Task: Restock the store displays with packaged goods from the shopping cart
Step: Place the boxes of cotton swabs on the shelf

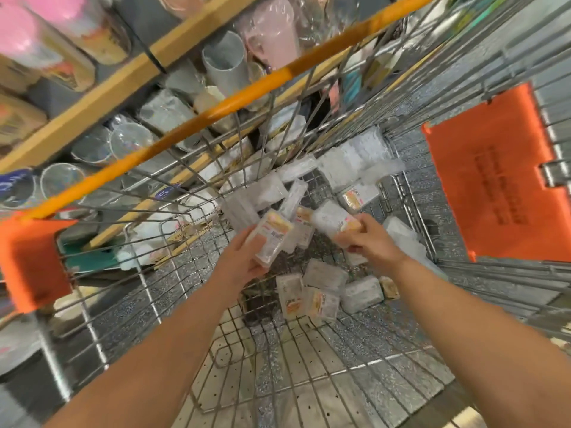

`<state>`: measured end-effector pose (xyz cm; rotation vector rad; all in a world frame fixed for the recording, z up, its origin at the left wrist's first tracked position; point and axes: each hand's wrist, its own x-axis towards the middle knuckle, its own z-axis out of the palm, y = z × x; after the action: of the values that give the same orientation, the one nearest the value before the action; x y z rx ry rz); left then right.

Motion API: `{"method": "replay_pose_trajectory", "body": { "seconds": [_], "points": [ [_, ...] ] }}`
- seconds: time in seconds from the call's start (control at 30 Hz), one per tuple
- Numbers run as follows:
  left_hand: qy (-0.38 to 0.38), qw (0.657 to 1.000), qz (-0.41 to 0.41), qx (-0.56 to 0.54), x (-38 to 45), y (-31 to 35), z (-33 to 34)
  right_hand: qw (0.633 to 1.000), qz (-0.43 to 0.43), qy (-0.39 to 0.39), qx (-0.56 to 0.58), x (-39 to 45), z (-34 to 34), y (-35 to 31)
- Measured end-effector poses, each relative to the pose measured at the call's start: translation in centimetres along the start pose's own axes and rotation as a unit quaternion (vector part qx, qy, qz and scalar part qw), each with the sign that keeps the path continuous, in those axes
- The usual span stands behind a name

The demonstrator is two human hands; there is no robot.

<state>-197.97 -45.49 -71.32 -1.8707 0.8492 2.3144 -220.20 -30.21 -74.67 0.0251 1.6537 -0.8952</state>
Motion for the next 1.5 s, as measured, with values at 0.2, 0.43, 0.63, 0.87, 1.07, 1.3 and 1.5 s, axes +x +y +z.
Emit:
{"method": "replay_pose_trajectory", "body": {
  "seconds": [0.2, 0.43, 0.63, 0.87, 1.07, 1.3, 1.5],
  "points": [
    [-0.005, 1.0, 0.013, -0.005, -0.7, 0.4, 0.3, 0.971, -0.01, -0.219, 0.092, -1.7, 1.0, -2.8],
    [0.022, 0.998, -0.017, -0.057, -0.8, 0.1, 0.6, 0.987, -0.068, -0.144, -0.004, -0.6, 5.6, -3.4],
    [-0.007, 0.999, -0.025, -0.021, -1.1, -0.2, 0.8, 0.988, -0.067, -0.137, -0.02, -0.6, 7.5, -2.8],
    [0.067, 0.998, 0.01, 0.012, -0.3, -0.8, -0.1, 0.996, -0.001, 0.047, 0.078, 0.9, 6.1, -0.7],
    [0.12, 0.992, 0.008, 0.035, 0.5, -1.5, -1.4, 0.994, 0.001, 0.101, -0.042, 3.7, 5.8, 0.7],
    [0.131, 0.989, -0.01, 0.068, 0.9, -1.9, -1.5, 0.985, 0.021, 0.122, -0.122, 6.0, 7.1, 0.2],
    [0.122, 0.99, -0.015, 0.065, 0.9, -2.0, -1.6, 0.982, 0.037, 0.14, -0.119, 6.2, 7.1, 0.6]
  ]
}}
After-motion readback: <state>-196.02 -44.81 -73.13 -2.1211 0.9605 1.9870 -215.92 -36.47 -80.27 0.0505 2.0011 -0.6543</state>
